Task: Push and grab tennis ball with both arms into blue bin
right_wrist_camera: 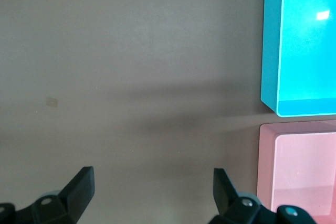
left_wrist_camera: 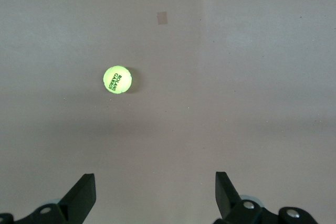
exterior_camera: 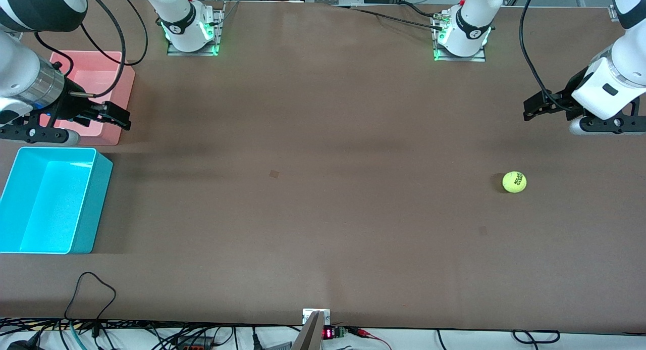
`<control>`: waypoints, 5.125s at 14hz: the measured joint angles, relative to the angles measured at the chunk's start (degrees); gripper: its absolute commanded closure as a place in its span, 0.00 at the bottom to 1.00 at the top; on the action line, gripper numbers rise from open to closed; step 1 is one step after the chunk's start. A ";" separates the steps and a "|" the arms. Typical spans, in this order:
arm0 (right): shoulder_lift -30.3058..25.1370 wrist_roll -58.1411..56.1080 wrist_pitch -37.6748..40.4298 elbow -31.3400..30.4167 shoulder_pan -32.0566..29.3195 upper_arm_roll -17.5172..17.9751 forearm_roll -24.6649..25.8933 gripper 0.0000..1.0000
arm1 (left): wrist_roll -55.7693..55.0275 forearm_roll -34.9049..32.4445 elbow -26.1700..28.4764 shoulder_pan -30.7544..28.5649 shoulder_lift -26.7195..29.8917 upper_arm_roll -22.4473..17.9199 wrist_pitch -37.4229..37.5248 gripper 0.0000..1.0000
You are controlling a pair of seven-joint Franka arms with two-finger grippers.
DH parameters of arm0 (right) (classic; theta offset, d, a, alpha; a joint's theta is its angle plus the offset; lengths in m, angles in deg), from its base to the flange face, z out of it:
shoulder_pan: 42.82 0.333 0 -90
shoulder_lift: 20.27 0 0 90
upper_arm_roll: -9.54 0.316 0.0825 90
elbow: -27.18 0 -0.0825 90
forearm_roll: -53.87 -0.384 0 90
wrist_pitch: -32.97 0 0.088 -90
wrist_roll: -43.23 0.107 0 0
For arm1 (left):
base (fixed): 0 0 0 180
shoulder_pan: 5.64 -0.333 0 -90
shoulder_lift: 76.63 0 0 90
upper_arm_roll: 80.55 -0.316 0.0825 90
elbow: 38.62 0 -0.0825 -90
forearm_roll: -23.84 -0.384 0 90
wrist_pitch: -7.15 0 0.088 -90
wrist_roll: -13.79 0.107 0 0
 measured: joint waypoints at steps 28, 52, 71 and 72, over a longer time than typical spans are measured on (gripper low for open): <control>0.00 -0.02 0.09 0.00 0.00 0.00 -0.02 0.00 | 31.68 -7.48 -6.56 -0.31 -11.14 -0.40 14.01 1.00; 0.00 -0.02 0.12 -0.02 -0.05 -0.01 -0.02 0.00 | 100.48 -19.94 15.22 -20.48 -28.59 -0.92 -46.67 1.00; 0.00 -0.02 0.13 -0.02 -0.05 -0.01 -0.02 0.00 | 96.96 0.11 15.23 -22.44 -31.49 13.30 -39.69 1.00; 0.00 -0.02 0.13 -0.02 -0.05 -0.01 -0.02 0.00 | 96.91 0.11 14.89 -22.93 -31.16 13.29 -38.71 1.00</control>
